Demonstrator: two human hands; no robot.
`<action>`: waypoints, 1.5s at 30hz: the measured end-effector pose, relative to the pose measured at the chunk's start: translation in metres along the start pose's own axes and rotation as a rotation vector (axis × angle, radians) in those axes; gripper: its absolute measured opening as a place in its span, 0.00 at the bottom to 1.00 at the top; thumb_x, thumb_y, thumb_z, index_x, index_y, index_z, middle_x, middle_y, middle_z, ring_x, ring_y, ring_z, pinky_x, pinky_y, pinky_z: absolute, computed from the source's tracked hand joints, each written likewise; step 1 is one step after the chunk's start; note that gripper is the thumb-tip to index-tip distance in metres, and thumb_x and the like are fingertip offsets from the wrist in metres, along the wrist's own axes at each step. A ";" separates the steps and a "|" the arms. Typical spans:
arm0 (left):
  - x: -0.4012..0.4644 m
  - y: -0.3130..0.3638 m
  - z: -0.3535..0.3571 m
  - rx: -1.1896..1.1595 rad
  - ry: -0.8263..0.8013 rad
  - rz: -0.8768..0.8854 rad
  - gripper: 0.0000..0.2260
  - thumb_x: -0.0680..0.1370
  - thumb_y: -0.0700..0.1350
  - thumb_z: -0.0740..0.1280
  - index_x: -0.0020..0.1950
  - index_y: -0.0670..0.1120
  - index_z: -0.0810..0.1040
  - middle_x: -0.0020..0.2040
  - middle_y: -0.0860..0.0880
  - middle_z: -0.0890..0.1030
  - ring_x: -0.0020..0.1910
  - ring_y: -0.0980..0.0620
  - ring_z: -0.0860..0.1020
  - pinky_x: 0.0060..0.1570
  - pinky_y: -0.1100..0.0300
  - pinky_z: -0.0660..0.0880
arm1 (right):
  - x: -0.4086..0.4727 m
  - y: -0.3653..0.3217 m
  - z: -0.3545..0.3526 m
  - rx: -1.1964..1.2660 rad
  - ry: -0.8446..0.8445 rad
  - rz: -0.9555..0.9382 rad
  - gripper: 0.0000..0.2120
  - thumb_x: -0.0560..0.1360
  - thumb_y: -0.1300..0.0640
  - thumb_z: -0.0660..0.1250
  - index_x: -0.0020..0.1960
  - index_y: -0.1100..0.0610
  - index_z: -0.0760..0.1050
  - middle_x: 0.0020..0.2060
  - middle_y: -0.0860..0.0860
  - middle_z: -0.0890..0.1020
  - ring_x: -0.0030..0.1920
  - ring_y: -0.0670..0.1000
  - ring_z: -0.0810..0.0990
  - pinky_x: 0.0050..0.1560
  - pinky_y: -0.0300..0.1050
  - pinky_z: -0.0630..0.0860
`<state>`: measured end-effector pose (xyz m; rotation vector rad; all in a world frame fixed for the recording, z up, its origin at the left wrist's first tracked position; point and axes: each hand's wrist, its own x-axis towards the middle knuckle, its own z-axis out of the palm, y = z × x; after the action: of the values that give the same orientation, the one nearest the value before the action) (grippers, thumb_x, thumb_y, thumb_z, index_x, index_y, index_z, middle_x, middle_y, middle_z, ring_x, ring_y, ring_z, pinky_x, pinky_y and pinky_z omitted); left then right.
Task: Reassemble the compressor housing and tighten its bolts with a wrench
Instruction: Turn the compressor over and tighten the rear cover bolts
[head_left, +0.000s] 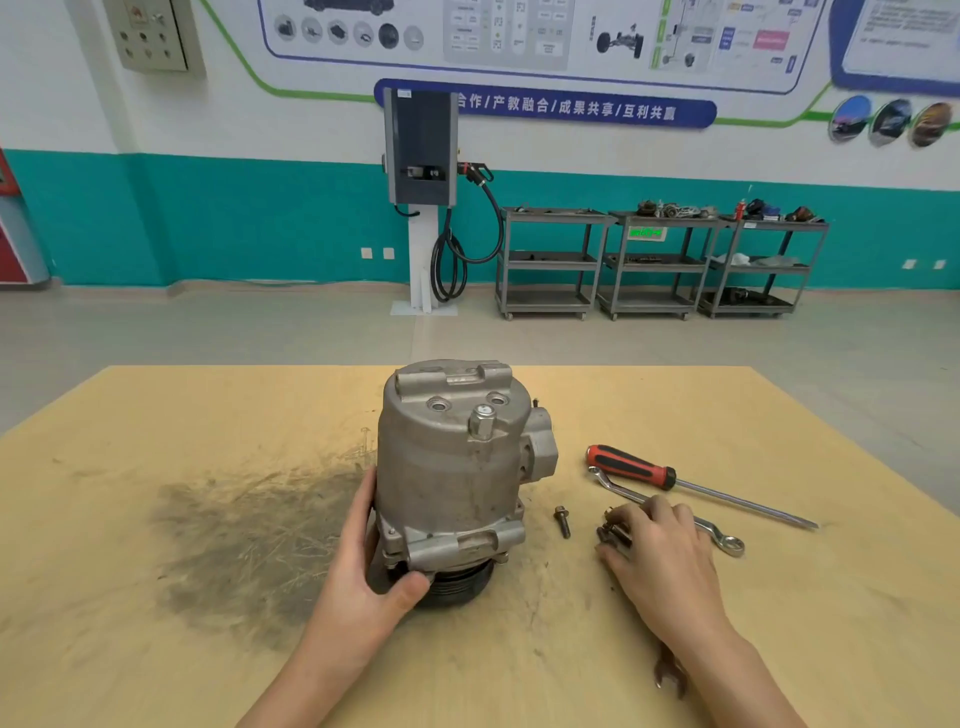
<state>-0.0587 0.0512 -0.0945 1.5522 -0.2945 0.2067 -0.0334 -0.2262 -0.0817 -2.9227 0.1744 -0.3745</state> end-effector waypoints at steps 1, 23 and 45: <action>0.001 0.000 0.000 -0.005 -0.004 0.000 0.60 0.54 0.75 0.77 0.79 0.56 0.55 0.69 0.73 0.70 0.70 0.67 0.70 0.61 0.73 0.71 | 0.000 0.001 0.000 -0.010 0.011 0.012 0.17 0.77 0.42 0.63 0.64 0.45 0.70 0.58 0.46 0.72 0.60 0.50 0.66 0.56 0.45 0.65; 0.003 -0.002 0.007 0.134 0.134 0.049 0.45 0.65 0.61 0.74 0.78 0.64 0.57 0.77 0.61 0.65 0.77 0.57 0.64 0.75 0.43 0.64 | 0.003 -0.018 -0.045 0.820 0.244 -0.111 0.09 0.77 0.61 0.67 0.43 0.47 0.74 0.37 0.43 0.83 0.42 0.41 0.80 0.40 0.31 0.73; 0.005 -0.004 0.011 0.186 0.141 0.094 0.45 0.66 0.63 0.71 0.79 0.60 0.55 0.78 0.63 0.63 0.78 0.59 0.62 0.77 0.45 0.63 | 0.045 -0.091 -0.130 0.631 0.137 -0.524 0.05 0.74 0.51 0.68 0.49 0.47 0.80 0.43 0.40 0.79 0.44 0.44 0.76 0.47 0.42 0.76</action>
<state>-0.0532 0.0398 -0.0969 1.6996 -0.2430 0.4256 -0.0160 -0.1661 0.0707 -2.2750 -0.5933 -0.5772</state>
